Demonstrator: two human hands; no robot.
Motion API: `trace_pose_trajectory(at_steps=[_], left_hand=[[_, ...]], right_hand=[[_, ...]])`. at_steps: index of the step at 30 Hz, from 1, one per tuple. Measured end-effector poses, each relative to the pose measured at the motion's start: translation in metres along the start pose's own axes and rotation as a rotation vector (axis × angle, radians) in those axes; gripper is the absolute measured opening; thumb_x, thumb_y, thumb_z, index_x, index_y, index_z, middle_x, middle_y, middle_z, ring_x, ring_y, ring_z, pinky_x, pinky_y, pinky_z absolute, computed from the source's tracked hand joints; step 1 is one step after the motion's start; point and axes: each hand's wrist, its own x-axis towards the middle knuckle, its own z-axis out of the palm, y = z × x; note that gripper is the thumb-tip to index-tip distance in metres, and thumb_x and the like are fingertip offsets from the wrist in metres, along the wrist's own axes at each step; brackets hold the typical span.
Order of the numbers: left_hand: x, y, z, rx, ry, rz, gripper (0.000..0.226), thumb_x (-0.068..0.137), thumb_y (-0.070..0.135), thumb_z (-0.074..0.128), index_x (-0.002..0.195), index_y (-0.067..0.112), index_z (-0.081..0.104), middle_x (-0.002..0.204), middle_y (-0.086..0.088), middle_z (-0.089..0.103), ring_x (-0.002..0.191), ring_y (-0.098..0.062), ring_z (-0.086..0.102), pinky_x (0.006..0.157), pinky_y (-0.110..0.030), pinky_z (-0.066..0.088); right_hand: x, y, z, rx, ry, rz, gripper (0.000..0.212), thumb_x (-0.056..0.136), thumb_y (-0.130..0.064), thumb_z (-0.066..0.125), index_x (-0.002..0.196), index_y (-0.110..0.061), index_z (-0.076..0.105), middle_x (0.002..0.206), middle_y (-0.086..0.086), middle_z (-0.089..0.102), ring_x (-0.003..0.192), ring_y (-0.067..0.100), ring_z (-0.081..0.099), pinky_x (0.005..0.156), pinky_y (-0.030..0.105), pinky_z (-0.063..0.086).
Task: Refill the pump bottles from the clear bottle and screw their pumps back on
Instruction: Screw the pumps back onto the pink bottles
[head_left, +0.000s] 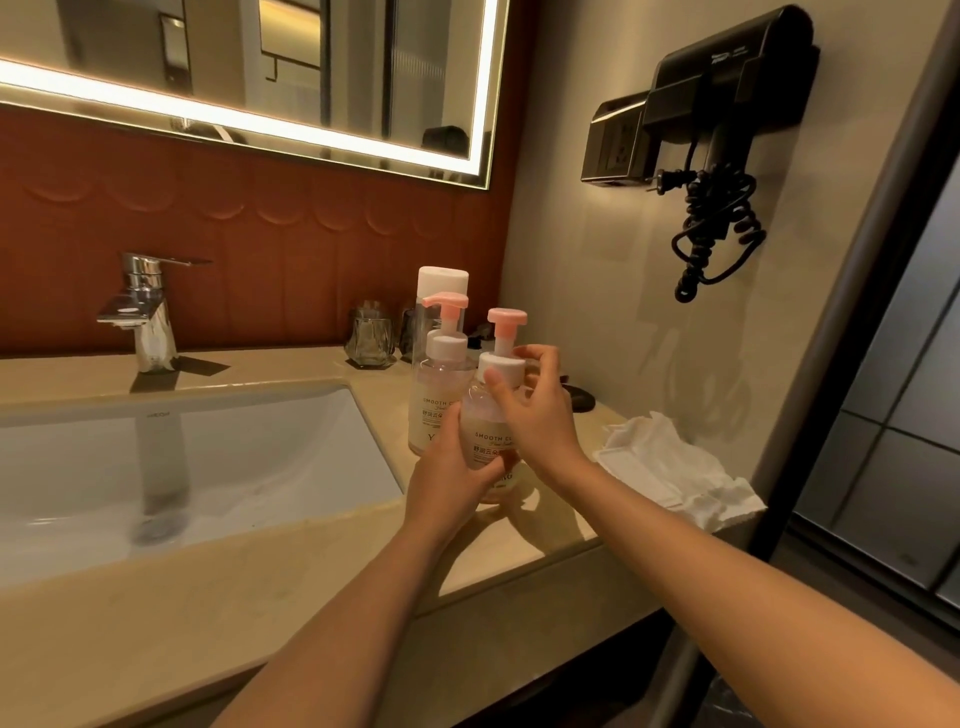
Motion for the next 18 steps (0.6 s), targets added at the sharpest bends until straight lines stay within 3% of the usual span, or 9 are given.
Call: trace_pose_trajectory(at_steps=[4, 7, 12, 14, 18], left_hand=[[0.0, 0.0, -0.001, -0.02, -0.001, 0.019, 0.075, 0.075, 0.043, 0.071, 0.137, 0.032, 0.03, 0.126, 0.007, 0.055, 0.109, -0.014, 0.057, 0.084, -0.034, 0.053], [0.0, 0.0, -0.002, -0.016, 0.001, 0.031, 0.074, 0.073, 0.049, 0.07, 0.135, 0.033, 0.032, 0.123, 0.008, 0.057, 0.108, -0.013, 0.057, 0.084, -0.035, 0.053], [0.0, -0.001, -0.001, -0.03, 0.001, 0.019, 0.075, 0.072, 0.05, 0.071, 0.134, 0.034, 0.032, 0.125, 0.009, 0.056, 0.11, -0.012, 0.056, 0.082, -0.028, 0.05], [0.001, -0.002, 0.0, -0.031, 0.004, 0.017, 0.076, 0.072, 0.05, 0.071, 0.135, 0.034, 0.032, 0.126, 0.009, 0.055, 0.11, -0.012, 0.056, 0.081, -0.027, 0.049], [0.001, -0.002, 0.0, -0.043, -0.009, 0.022, 0.075, 0.072, 0.052, 0.07, 0.134, 0.036, 0.031, 0.125, 0.01, 0.054, 0.108, -0.01, 0.055, 0.077, -0.022, 0.047]], right_hand=[[0.005, -0.005, 0.0, 0.015, 0.077, 0.003, 0.029, 0.09, -0.045, 0.05, 0.103, -0.022, 0.039, 0.103, -0.005, 0.056, 0.09, 0.013, 0.06, 0.07, 0.027, 0.053], [0.019, -0.011, -0.002, 0.024, 0.109, 0.032, 0.021, 0.091, -0.036, 0.053, 0.097, -0.019, 0.042, 0.09, -0.007, 0.054, 0.081, 0.01, 0.055, 0.061, 0.021, 0.044], [0.022, -0.013, 0.003, 0.103, -0.215, 0.192, 0.038, 0.097, -0.037, 0.04, 0.132, -0.023, 0.037, 0.116, -0.004, 0.051, 0.104, 0.015, 0.052, 0.081, 0.03, 0.045], [0.019, -0.011, -0.001, 0.001, -0.198, 0.137, 0.039, 0.097, -0.044, 0.036, 0.125, -0.019, 0.046, 0.115, 0.001, 0.057, 0.105, 0.019, 0.057, 0.084, 0.034, 0.049], [0.008, -0.008, -0.009, -0.274, -0.051, -0.055, 0.044, 0.096, -0.047, 0.029, 0.098, -0.012, 0.055, 0.098, 0.007, 0.064, 0.09, 0.022, 0.06, 0.078, 0.043, 0.052]])
